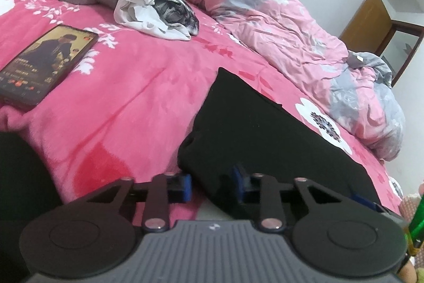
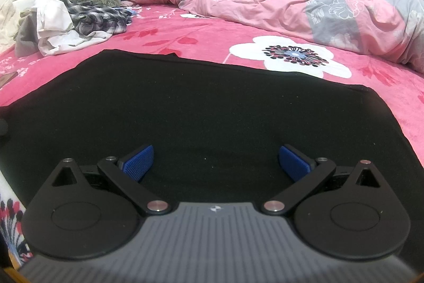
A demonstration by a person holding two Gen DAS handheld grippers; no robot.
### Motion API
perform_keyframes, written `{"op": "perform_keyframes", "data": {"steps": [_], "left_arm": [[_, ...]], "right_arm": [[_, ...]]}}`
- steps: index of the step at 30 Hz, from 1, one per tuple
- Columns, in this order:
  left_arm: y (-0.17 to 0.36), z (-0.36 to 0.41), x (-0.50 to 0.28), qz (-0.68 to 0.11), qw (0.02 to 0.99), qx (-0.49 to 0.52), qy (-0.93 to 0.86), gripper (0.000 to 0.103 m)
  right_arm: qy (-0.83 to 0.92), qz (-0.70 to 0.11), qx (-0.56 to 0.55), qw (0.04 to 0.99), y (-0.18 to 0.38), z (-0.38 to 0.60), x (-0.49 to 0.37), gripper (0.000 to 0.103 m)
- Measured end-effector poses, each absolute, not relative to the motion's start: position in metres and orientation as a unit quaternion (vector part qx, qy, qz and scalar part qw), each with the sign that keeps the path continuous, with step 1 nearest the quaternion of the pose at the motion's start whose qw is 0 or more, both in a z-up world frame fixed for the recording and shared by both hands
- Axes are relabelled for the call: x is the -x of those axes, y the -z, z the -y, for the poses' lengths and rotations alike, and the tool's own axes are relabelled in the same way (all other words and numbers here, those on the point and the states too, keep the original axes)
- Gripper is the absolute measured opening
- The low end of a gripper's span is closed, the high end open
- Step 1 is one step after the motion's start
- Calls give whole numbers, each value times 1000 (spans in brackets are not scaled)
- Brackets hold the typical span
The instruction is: Fold clothes
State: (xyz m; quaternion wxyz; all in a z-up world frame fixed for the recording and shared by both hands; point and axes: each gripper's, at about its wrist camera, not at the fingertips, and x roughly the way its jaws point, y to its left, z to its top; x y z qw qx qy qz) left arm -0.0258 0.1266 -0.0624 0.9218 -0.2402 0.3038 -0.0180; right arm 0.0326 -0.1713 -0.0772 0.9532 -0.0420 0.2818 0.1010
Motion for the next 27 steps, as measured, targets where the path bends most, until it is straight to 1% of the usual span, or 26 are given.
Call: {"op": "perform_keyframes", "data": {"steps": [1, 2, 4, 11, 17, 21, 27], "left_arm": [[62, -125, 24, -303, 923, 237, 15, 11], [62, -124, 22, -302, 924, 237, 13, 8], [60, -121, 20, -295, 926, 236, 9, 5], [41, -110, 16, -260, 939, 223, 6, 4], [10, -86, -1, -227, 954, 193, 43, 4], [-9, -54, -15, -210, 960, 163, 90, 4], [-15, 17, -31, -221, 952, 103, 187, 4]], "right_arm": [[-101, -282, 42, 953, 77, 171, -32, 102], [-101, -282, 42, 953, 77, 172, -32, 102], [-102, -281, 41, 953, 77, 172, -32, 102], [-103, -277, 36, 955, 77, 174, -31, 102], [-107, -273, 21, 956, 68, 181, -26, 102], [-97, -263, -6, 960, 58, 199, -14, 102], [-46, -239, -71, 967, 40, 258, 15, 102]]}}
